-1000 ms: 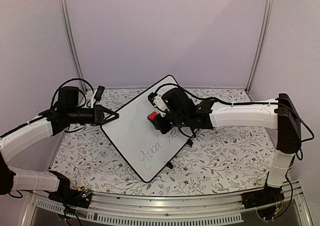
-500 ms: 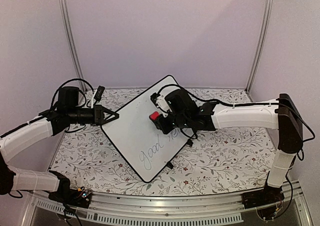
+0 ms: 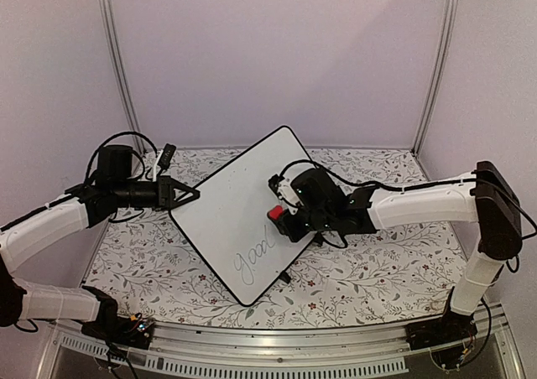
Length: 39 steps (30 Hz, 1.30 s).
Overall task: Erase the whiteboard
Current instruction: Erase the whiteboard at the center of the board.
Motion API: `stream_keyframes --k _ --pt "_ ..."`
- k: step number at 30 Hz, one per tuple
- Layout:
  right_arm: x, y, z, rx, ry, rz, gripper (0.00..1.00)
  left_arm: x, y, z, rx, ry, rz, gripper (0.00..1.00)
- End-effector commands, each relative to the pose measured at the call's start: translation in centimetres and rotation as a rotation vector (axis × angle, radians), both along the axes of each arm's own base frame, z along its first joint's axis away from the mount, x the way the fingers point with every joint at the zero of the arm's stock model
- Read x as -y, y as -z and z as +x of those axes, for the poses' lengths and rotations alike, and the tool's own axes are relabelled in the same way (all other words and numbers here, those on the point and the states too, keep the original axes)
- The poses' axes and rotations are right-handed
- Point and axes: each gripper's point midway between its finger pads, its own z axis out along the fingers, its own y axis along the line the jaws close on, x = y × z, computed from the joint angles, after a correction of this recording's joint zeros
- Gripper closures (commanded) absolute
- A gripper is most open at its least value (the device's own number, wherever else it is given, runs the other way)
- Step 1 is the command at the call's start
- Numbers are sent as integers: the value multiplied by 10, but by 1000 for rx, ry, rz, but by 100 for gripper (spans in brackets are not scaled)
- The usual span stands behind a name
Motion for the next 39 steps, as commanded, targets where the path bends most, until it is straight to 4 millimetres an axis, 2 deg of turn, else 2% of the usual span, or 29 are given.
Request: stream_keyframes --k 1,9,25,35,39 --pt "19 22 -5 -45 33 -48 100 6 -4 -8 35 63 -16 100" --pt "18 17 0 -45 47 -26 100 7 -4 -9 35 64 -18 100" --pt "0 -18 40 -7 53 46 100 7 -6 -9 39 67 -20 100" --pt "-3 -24 60 0 69 51 100 7 -6 -9 38 69 -21 100" --pt "-3 -24 61 -7 67 53 100 7 -6 -9 39 68 -21 100"
